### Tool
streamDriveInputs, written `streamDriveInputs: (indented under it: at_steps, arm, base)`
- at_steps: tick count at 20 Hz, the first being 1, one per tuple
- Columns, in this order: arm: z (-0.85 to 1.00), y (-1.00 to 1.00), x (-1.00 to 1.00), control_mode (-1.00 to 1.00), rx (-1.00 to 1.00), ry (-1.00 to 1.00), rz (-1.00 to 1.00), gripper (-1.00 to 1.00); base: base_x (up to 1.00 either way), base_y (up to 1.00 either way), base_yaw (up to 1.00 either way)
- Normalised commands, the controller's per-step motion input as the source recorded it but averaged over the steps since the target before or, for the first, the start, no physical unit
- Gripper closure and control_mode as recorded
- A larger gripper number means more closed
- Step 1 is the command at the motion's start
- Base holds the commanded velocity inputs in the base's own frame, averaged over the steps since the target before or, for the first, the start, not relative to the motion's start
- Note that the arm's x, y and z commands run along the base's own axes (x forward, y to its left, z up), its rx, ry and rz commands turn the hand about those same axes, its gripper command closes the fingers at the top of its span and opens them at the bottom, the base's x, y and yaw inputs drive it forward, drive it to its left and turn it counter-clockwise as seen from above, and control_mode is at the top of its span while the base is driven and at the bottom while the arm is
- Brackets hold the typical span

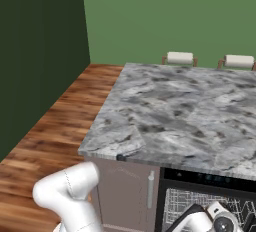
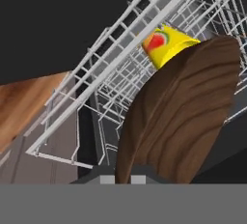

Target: Pick up the cup and bowl from the counter, place them in the dishwasher, and close the dishwasher door.

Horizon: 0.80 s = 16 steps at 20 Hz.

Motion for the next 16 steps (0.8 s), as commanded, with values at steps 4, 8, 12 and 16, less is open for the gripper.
streamDriveInputs:
  at_steps: [4, 8, 12, 16]
  arm:
    - [-0.31, -0.27, 0.25, -1.0, 0.0, 0.0, 0.0, 1.0]
    - [-0.56, -0.16, 0.03, -1.0, 0.0, 0.0, 0.0, 1.0]
    - [-0.7, -0.14, 0.0, -1.0, 0.0, 0.0, 0.03, 1.0]
    - [-0.68, -0.16, -0.01, -1.0, 0.0, 0.0, 0.04, 1.0]
  base:
    - [0.0, 0.0, 0.0]
    - [0.0, 0.0, 0.0]
    - [0.0, 0.0, 0.0]
    - [0.0, 0.0, 0.0]
